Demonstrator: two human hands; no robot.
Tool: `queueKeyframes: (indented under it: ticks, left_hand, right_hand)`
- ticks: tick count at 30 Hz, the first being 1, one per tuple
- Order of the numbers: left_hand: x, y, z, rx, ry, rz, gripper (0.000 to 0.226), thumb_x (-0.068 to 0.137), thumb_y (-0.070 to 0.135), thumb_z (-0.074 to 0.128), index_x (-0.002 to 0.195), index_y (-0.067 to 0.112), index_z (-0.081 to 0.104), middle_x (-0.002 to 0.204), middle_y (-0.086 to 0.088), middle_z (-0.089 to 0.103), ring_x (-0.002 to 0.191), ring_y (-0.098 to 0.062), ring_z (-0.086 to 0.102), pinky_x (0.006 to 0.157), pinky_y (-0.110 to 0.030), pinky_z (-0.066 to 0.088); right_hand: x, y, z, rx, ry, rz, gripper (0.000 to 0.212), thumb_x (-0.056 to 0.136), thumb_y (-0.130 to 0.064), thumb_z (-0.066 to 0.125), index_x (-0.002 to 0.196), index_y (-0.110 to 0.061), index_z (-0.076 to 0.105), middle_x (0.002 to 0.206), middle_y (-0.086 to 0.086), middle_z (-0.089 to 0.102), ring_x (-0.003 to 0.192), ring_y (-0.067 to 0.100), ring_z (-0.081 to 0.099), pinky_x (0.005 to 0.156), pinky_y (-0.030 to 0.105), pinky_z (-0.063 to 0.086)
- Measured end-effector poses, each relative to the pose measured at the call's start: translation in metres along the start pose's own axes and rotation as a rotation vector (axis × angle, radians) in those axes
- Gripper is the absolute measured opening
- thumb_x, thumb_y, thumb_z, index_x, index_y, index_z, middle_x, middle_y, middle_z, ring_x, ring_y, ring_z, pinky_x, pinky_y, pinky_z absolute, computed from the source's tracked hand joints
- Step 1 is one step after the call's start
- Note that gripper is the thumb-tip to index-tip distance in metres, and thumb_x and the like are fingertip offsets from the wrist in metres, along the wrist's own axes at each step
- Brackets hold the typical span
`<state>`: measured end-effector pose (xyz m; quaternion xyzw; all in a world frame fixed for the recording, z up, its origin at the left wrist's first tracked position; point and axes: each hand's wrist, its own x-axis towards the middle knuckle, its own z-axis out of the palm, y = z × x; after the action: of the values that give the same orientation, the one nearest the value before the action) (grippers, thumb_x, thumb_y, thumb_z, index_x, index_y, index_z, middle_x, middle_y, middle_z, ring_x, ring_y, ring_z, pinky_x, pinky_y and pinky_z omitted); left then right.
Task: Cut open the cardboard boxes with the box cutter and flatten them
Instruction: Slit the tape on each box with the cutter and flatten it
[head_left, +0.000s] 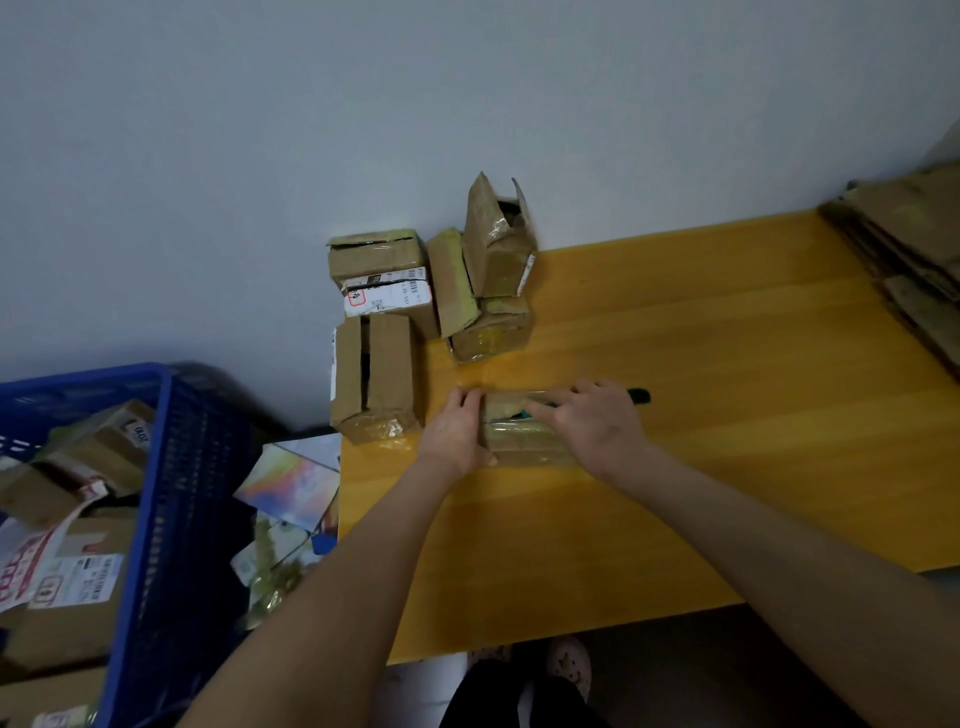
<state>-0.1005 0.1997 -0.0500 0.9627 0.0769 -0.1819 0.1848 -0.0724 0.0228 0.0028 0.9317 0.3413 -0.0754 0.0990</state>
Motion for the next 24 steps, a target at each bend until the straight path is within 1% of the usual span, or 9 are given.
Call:
queueKeyframes:
  ticks: [6, 10, 13, 17, 20, 22, 24]
  left_hand:
    - [0.001, 0.002, -0.001, 0.027, -0.004, -0.009, 0.097, 0.070, 0.023, 0.085, 0.148, 0.017, 0.028, 0.149, -0.003, 0.030, 0.129, -0.027, 0.045, 0.102, -0.039, 0.044]
    - [0.001, 0.003, -0.003, 0.062, -0.014, -0.022, 0.098, 0.070, 0.025, 0.085, 0.149, 0.019, 0.027, 0.148, -0.002, 0.031, 0.131, -0.027, 0.043, 0.099, -0.039, 0.046]
    - [0.001, 0.005, -0.003, 0.084, -0.019, -0.036, 0.098, 0.070, 0.026, 0.085, 0.148, 0.021, 0.027, 0.147, -0.002, 0.032, 0.130, -0.026, 0.043, 0.098, -0.040, 0.049]
    - [0.001, 0.006, -0.003, 0.108, -0.024, -0.048, 0.097, 0.070, 0.028, 0.085, 0.148, 0.021, 0.027, 0.147, -0.002, 0.032, 0.130, -0.026, 0.043, 0.095, -0.040, 0.051]
    - [0.002, 0.006, -0.003, 0.109, -0.028, -0.047, 0.099, 0.069, 0.028, 0.085, 0.148, 0.021, 0.027, 0.146, -0.003, 0.033, 0.130, -0.026, 0.044, 0.095, -0.040, 0.051]
    - [0.002, 0.005, -0.003, 0.113, -0.023, -0.047, 0.099, 0.069, 0.028, 0.086, 0.148, 0.020, 0.027, 0.146, -0.003, 0.033, 0.129, -0.026, 0.045, 0.093, -0.039, 0.052]
    - [0.004, 0.004, -0.003, 0.089, -0.017, -0.075, 0.098, 0.069, 0.029, 0.086, 0.147, 0.019, 0.028, 0.145, -0.003, 0.034, 0.128, -0.026, 0.045, 0.093, -0.039, 0.052]
  right_hand:
    - [-0.003, -0.001, 0.001, -0.061, -0.028, 0.039, 0.058, 0.098, -0.018, 0.049, 0.149, -0.030, 0.025, 0.140, 0.002, 0.049, 0.119, 0.029, 0.045, 0.092, 0.037, 0.036]
    - [-0.009, 0.004, 0.006, -0.044, -0.060, 0.063, 0.056, 0.097, -0.012, 0.048, 0.148, -0.027, 0.029, 0.145, 0.000, 0.045, 0.121, 0.028, 0.042, 0.092, 0.037, 0.036]
    - [-0.012, 0.007, 0.009, -0.015, -0.064, 0.074, 0.057, 0.097, -0.011, 0.048, 0.148, -0.028, 0.029, 0.148, -0.002, 0.041, 0.123, 0.027, 0.041, 0.094, 0.037, 0.035]
    - [-0.020, 0.022, 0.013, 0.042, -0.036, 0.121, 0.056, 0.099, -0.009, 0.040, 0.148, -0.035, 0.029, 0.142, -0.003, 0.050, 0.120, 0.026, 0.044, 0.093, 0.035, 0.037]
    - [-0.025, 0.035, 0.016, 0.123, 0.011, 0.139, 0.061, 0.099, -0.006, 0.036, 0.148, -0.041, 0.028, 0.140, -0.007, 0.052, 0.112, 0.023, 0.048, 0.086, 0.032, 0.037]
    - [-0.029, 0.037, 0.022, 0.190, 0.046, 0.159, 0.062, 0.098, -0.004, 0.036, 0.145, -0.044, 0.032, 0.134, -0.008, 0.057, 0.107, 0.022, 0.051, 0.079, 0.031, 0.034]
    - [-0.034, 0.044, 0.027, 0.251, 0.118, 0.223, 0.057, 0.098, -0.007, 0.040, 0.141, -0.045, 0.040, 0.127, -0.007, 0.063, 0.106, 0.022, 0.054, 0.077, 0.032, 0.035]
